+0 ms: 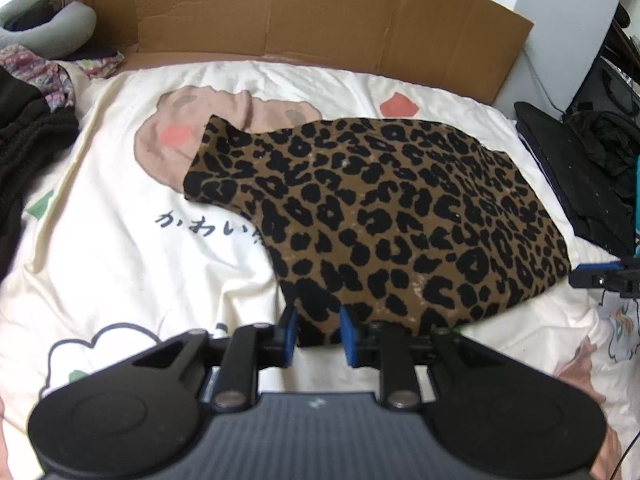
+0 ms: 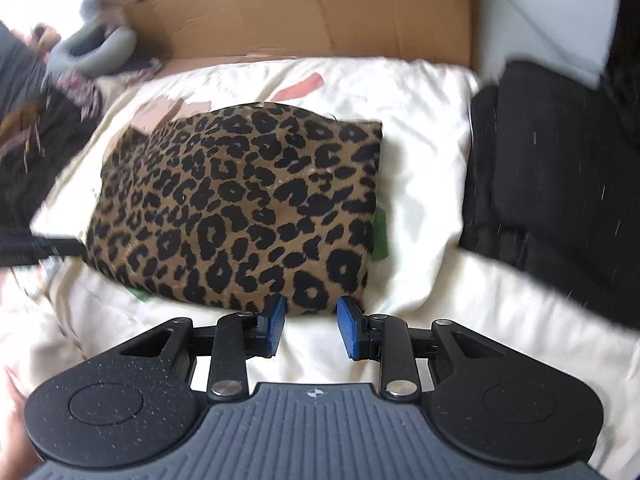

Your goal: Fold clothes

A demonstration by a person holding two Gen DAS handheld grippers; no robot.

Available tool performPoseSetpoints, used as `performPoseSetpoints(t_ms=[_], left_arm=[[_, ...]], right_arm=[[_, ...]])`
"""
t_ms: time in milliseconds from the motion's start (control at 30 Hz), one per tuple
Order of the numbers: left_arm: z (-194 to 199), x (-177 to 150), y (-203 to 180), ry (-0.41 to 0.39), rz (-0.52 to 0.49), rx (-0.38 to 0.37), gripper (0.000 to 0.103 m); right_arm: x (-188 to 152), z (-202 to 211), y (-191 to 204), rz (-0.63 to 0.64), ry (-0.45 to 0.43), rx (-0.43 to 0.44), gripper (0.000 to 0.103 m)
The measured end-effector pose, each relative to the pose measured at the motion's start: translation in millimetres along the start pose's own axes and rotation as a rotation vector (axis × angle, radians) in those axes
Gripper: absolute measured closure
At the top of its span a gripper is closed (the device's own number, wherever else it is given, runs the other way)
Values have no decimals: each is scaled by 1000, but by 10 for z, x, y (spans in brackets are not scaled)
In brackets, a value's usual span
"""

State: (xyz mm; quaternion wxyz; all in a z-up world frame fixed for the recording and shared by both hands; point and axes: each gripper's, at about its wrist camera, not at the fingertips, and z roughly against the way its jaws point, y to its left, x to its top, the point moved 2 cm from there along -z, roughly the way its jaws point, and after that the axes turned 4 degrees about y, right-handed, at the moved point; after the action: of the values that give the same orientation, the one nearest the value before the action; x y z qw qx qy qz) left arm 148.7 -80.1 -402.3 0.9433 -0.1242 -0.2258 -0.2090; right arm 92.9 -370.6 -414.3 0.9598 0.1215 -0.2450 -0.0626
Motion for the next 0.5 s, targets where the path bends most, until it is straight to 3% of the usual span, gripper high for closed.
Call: performPoseSetpoints(t_ms=[233, 467, 500], left_arm=[[-117, -4, 84, 32, 26, -2, 76], [-141, -44, 117, 38, 51, -21, 75], [-142, -49, 117, 37, 50, -26, 75]], right_arm=[[-91, -234, -317, -327, 23, 137, 67], [-102, -346, -478, -460, -2, 217, 68], [-96, -349, -477, -460, -3, 220, 78]])
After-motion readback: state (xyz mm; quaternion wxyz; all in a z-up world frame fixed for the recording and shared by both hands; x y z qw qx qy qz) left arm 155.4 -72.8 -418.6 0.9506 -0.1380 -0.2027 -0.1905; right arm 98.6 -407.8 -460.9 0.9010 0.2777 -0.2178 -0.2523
